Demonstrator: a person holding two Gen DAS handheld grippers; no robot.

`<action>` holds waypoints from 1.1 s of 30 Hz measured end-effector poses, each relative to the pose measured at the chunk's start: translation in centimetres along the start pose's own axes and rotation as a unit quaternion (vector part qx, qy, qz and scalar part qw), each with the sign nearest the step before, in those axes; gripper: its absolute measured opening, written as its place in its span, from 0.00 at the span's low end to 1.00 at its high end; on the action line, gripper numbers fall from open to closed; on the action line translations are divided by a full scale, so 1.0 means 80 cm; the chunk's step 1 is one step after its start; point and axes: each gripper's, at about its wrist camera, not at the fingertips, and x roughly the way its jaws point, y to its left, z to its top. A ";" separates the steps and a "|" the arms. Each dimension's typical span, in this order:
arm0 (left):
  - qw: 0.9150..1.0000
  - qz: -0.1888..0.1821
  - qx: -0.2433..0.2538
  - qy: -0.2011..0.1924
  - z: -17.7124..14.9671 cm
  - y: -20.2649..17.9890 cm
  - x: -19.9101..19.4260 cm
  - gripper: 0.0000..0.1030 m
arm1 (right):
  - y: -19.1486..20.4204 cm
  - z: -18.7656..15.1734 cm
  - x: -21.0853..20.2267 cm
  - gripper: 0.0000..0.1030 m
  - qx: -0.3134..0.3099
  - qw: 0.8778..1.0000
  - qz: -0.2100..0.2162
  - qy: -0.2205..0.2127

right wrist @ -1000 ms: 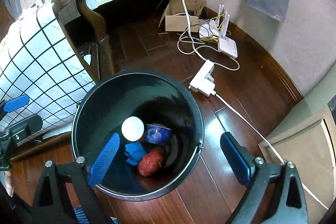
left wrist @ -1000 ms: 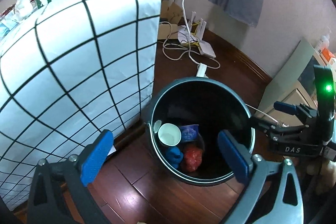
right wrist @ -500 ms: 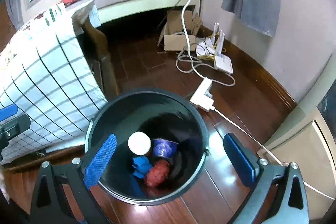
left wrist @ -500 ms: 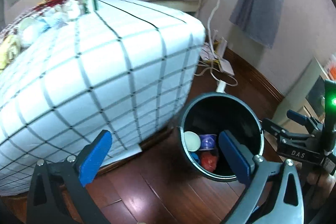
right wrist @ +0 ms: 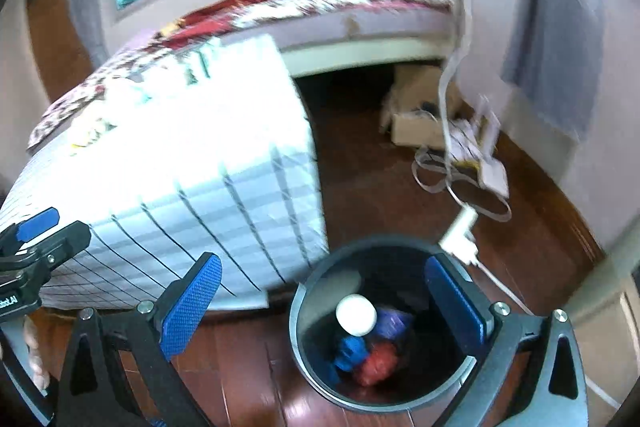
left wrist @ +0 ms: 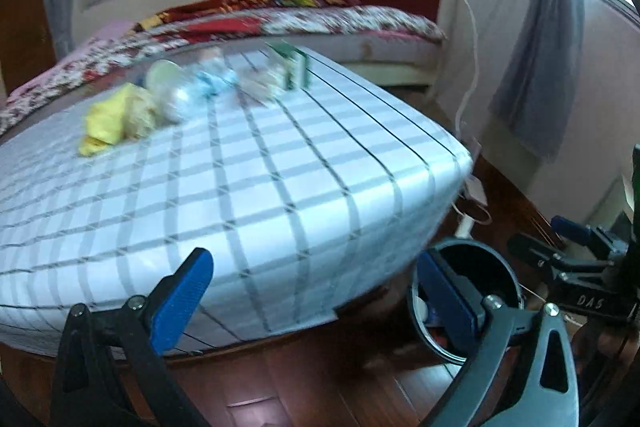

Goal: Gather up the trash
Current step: 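Move both tools back toward the table, then grasp the yellow cloth with the left tool while the right tool grasps the white tissue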

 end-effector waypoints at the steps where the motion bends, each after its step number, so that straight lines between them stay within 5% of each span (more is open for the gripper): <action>1: 1.000 0.008 0.000 -0.005 0.004 0.007 -0.001 0.99 | 0.012 0.010 -0.001 1.00 -0.007 1.000 0.008 -0.008; 8: 0.996 0.063 -0.044 -0.033 0.038 0.100 -0.007 0.99 | 0.106 0.079 0.010 0.98 -0.067 0.995 0.070 -0.039; 16: 0.988 0.125 -0.084 -0.030 0.070 0.201 0.025 0.99 | 0.198 0.157 0.072 0.88 -0.128 0.987 0.093 -0.039; 26: 0.989 0.113 -0.096 0.019 0.110 0.267 0.107 0.80 | 0.236 0.226 0.189 0.71 -0.125 0.986 0.102 0.030; 33: 0.989 0.103 -0.092 0.051 0.124 0.287 0.155 0.71 | 0.251 0.237 0.255 0.61 -0.120 0.985 0.103 0.075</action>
